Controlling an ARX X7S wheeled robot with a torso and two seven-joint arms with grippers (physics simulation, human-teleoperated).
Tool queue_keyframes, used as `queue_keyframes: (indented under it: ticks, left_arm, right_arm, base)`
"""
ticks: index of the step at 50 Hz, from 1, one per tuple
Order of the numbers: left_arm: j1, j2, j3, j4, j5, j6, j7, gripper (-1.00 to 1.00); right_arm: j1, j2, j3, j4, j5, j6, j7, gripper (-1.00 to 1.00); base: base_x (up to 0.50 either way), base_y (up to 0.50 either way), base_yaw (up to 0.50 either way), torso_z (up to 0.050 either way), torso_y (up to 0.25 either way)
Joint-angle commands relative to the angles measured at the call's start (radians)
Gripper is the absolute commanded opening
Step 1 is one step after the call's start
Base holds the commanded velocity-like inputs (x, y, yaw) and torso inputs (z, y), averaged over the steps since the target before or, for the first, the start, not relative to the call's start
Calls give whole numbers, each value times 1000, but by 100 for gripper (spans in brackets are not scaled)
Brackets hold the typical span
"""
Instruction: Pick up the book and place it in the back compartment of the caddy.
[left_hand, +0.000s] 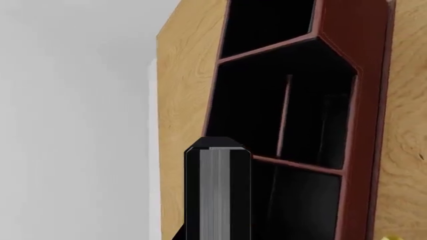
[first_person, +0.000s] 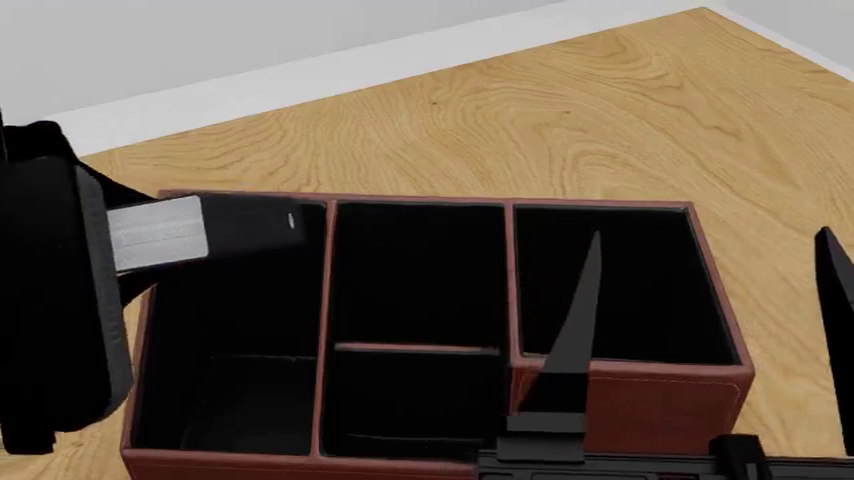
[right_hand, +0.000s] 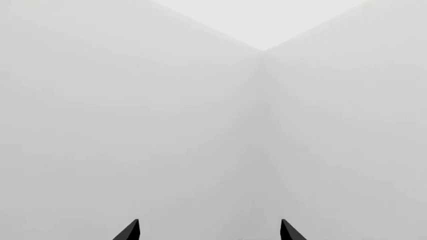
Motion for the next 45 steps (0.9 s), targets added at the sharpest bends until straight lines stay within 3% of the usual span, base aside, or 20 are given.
queue_keyframes:
  ticks: [1,7,29,36,45]
  left_arm:
    - [-41,148,-30,-93,120,23,58,-100]
    - [-65,228,-31,-162,116,32,68,-100]
    - [-125,397,-21,-354,90,35,114,-100]
    - [-184,428,52,-393,100,24,157,-100]
    - [-190,462,65,-387,68,-17,182,-100]
  right_arm:
    - [-77,50,56,8,-31,-88,27,100]
    - [-113,57,67,36,-44,-141,18,100]
    - [-175,53,86,121,-66,-254,-24,100]
    - [-205,59,104,136,-70,-294,-29,100]
    - [-266,70,139,156,-75,-364,-33,100]
  base:
    - [0,0,0,0,10]
    - [0,0,0,0,0]
    - [0,0,0,0,2]
    - [0,0,0,0,1]
    - [0,0,0,0,1]
